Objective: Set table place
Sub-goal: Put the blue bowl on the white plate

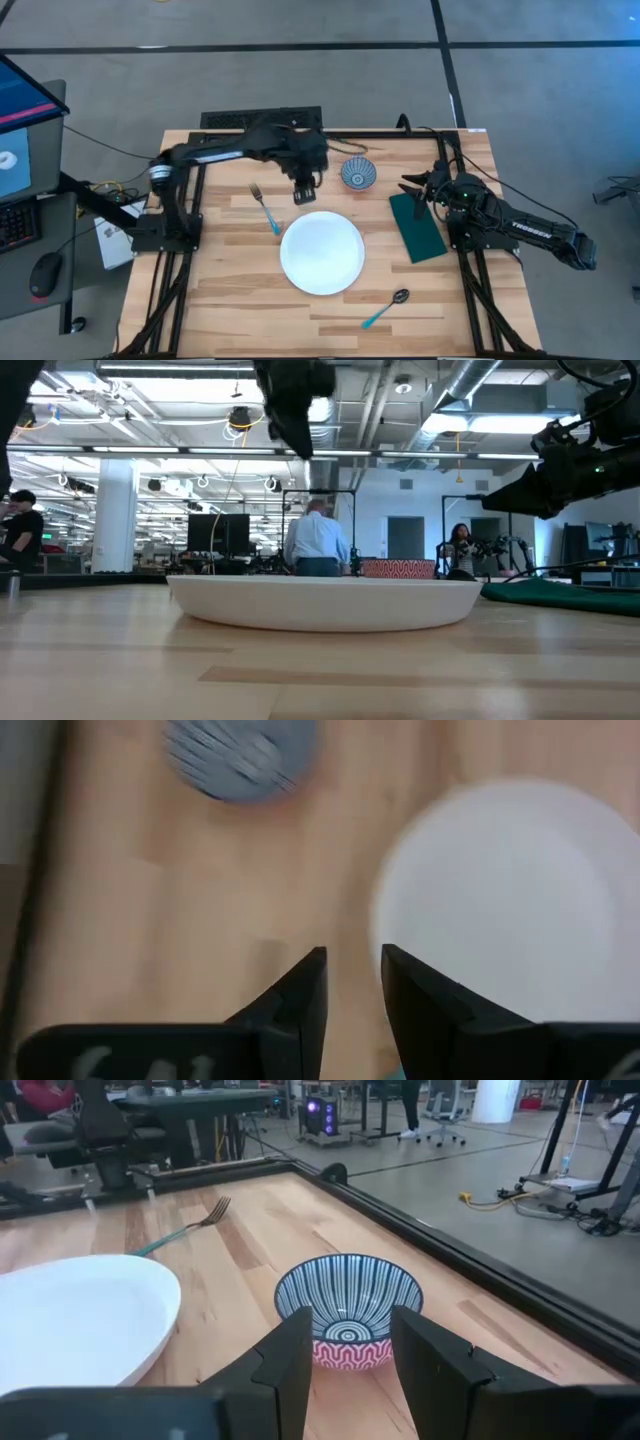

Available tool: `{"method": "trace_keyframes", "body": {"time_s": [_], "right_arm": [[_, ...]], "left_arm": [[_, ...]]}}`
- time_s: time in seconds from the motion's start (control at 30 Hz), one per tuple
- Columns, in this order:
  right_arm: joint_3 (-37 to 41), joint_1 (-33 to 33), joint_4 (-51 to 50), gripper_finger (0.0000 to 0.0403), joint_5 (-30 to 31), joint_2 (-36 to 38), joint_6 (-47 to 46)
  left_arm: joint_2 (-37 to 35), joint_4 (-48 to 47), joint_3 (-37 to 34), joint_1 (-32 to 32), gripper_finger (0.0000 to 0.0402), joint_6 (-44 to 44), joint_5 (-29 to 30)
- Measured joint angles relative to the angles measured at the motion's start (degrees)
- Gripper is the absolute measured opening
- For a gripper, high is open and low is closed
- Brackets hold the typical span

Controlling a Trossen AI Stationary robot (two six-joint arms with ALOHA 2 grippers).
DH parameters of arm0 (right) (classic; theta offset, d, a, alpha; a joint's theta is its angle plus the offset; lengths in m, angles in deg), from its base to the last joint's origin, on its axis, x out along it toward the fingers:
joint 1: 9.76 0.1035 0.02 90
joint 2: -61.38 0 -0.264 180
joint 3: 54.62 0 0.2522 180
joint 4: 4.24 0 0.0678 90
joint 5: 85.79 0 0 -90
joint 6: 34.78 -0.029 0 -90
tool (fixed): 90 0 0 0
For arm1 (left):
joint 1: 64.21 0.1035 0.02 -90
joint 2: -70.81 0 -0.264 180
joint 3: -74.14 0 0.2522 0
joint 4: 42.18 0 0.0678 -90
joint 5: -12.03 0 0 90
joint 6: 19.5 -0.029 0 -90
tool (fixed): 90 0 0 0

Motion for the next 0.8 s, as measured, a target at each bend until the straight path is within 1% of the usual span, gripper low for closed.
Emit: {"method": "trace_keyframes", "body": {"time_s": [0.07, 0.17, 0.3, 0.4, 0.5, 0.6, 0.7, 0.8], "right_arm": [[0.0, 0.0, 1.0, 0.0159, 0.0, 0.0, -2.4], [0.0, 0.0, 2.8, 0.0159, 0.0, 0.0, -5.6], [-2.5, 0.4, 2.4, 0.0159, -0.2, -0.3, -6.2], [-5.5, 1.3, 1.4, 0.0159, -0.2, -2.2, -6.2], [-10.9, 1.9, -1.5, 0.0159, -0.2, -5.6, -7.4], [-17.6, 1.8, -8.3, 0.0159, 0.2, -10.9, -11.6], [-25.2, 1.3, -14.8, 0.0159, 1.0, -17.3, -16.4], [-31.9, 0.3, -19.9, 0.0159, 1.4, -23.7, -20.7]], "left_arm": [[-4.7, 2.7, -2.0, -0.2, 0.0087, 0.7, 3.8], [-12.5, 8.9, -7.5, -1.0, 0.0087, 0.7, 6.9], [-23.5, 16.8, -18.1, -1.8, 0.0087, 1.5, 9.7], [-31.4, 22.8, -27.5, -2.5, 0.0087, 3.5, 12.0], [-38.6, 29.9, -36.8, -3.5, 0.0087, 5.6, 12.8], [-44.8, 36.2, -45.4, -4.1, 0.0087, 6.2, 12.9], [-49.7, 41.7, -52.6, -4.7, 0.0087, 7.0, 13.0], [-53.2, 47.3, -58.7, -5.1, 0.0087, 7.1, 13.0]]}}
